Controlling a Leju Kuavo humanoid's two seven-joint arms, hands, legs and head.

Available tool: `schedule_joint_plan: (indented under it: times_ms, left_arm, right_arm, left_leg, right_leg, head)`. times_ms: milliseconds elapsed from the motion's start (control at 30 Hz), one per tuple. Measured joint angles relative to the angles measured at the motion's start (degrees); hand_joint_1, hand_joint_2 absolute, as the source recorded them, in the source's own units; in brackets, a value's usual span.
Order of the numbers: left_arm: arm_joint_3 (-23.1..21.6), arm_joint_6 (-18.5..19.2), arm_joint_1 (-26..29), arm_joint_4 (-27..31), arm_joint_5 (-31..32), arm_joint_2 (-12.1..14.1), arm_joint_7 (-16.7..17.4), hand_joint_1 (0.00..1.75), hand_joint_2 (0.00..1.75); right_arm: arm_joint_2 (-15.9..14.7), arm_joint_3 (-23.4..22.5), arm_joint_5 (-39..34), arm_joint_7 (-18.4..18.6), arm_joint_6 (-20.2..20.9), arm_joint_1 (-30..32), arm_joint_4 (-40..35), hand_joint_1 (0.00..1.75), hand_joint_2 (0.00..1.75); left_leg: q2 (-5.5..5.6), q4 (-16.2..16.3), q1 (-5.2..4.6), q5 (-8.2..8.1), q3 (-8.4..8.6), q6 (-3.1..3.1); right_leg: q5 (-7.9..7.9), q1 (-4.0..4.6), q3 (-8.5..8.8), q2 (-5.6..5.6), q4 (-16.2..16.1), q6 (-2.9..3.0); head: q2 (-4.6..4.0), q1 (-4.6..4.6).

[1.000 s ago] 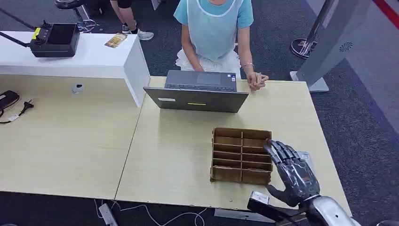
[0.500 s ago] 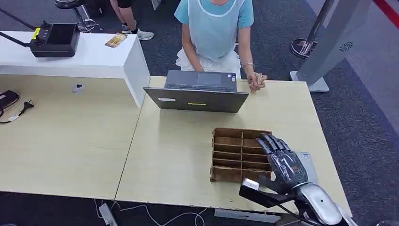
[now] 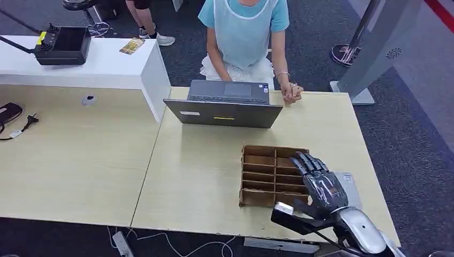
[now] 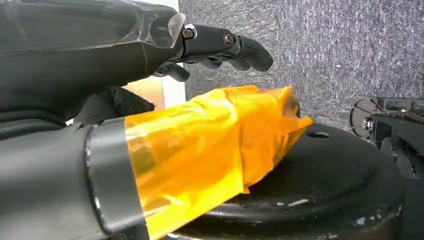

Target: Pass the card to the sensor for recognition and then transmit it.

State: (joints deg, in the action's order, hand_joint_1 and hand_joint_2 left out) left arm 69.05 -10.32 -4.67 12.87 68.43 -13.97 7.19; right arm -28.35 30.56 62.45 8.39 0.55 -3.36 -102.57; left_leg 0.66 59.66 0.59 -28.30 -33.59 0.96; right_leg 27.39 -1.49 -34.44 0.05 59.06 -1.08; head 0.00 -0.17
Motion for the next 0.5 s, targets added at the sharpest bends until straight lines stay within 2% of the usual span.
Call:
schedule_joint_plan:
  times_ms: [67,133,267,367,500]
  left_arm:
    - [0.0,0.0,0.0,0.0,0.0,0.0,0.0,0.00,0.00]
    - [0.0,0.0,0.0,0.0,0.0,0.0,0.0,0.00,0.00]
    - [0.0,0.0,0.0,0.0,0.0,0.0,0.0,0.00,0.00]
    - [0.0,0.0,0.0,0.0,0.0,0.0,0.0,0.00,0.00]
    - [0.0,-0.1,0.0,0.0,0.0,0.0,0.0,0.00,0.00]
  right_arm:
    - [0.0,0.0,-0.1,0.0,0.0,0.0,0.1,0.40,1.75]
    - [0.0,0.0,-0.2,0.0,0.1,0.0,0.1,0.52,1.75]
    - [0.0,0.1,-0.5,0.0,0.2,-0.1,0.2,0.59,1.75]
    - [0.0,0.2,-0.6,0.0,0.2,-0.3,0.2,0.77,1.75]
    - [0.0,0.4,-0.6,0.0,0.2,-0.4,0.3,0.72,1.75]
  left_leg:
    - [0.00,0.0,0.00,0.00,0.00,0.00]
    - [0.00,0.0,0.00,0.00,0.00,0.00]
    - [0.00,0.0,0.00,0.00,-0.01,0.00]
    - [0.00,0.0,0.00,0.00,-0.01,0.00]
    - [0.00,0.0,0.00,0.00,0.00,0.00]
  right_leg:
    - [0.00,0.00,0.00,0.00,0.0,0.00]
    - [0.00,0.00,0.00,0.00,0.0,0.00]
    - [0.00,0.00,0.00,0.00,0.0,0.00]
    - [0.00,0.00,0.00,0.00,0.0,0.00]
    - [0.00,0.00,0.00,0.00,0.0,0.00]
  head:
    - [0.00,0.00]
    - [0.00,0.00]
    - [0.00,0.00]
    - [0.00,0.00]
    - [0.00,0.00]
